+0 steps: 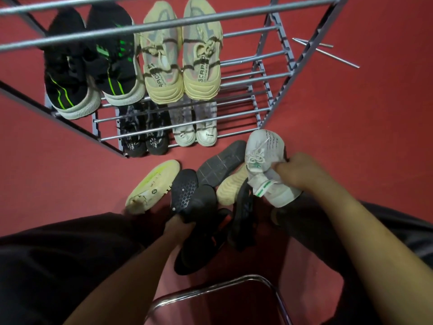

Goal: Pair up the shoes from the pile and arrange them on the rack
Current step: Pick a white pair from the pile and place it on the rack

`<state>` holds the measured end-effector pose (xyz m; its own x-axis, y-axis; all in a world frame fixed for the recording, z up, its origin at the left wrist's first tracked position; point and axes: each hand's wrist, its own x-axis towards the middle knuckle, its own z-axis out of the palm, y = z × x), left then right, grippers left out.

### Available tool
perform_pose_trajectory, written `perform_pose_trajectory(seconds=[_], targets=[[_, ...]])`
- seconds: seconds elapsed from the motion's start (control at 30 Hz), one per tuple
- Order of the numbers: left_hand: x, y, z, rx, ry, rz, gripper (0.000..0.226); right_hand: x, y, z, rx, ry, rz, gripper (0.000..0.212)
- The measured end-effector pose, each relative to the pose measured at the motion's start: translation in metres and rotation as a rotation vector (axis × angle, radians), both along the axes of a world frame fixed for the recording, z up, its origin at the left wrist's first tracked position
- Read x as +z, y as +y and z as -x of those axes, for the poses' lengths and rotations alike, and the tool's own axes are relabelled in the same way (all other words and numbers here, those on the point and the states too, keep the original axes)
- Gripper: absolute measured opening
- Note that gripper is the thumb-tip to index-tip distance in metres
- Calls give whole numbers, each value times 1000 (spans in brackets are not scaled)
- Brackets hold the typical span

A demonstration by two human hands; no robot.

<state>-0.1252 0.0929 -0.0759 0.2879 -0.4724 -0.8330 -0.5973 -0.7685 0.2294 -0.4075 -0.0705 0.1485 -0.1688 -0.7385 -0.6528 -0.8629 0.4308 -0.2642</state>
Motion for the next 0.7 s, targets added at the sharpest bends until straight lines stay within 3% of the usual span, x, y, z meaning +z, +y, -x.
perform_pose_trajectory(seconds=[0.07,0.2,0.3,0.47,0.53,0.6,0.7], targets=[[-9,-3,-13,16,-81,45,37,-1,0,-2,-11,-24,2,46],[-13,-5,-25,17,-171,-31,62,-4,2,-5,-50,-81,13,45],[-22,-4,-20,162,-132,32,71,-5,3,-8,-76,-123,25,43],[-84,21,-48,303,15,-13,117,-3,6,-11,-65,-80,23,45],[-94,20,-63,266,-11,-95,115,-1,8,-14,-37,-55,25,44],[-62,8,-65,239,-23,-143,110,3,9,-19,-34,-93,18,41],[-9,-13,-46,271,-42,79,63,5,8,-28,-41,-174,8,37]])
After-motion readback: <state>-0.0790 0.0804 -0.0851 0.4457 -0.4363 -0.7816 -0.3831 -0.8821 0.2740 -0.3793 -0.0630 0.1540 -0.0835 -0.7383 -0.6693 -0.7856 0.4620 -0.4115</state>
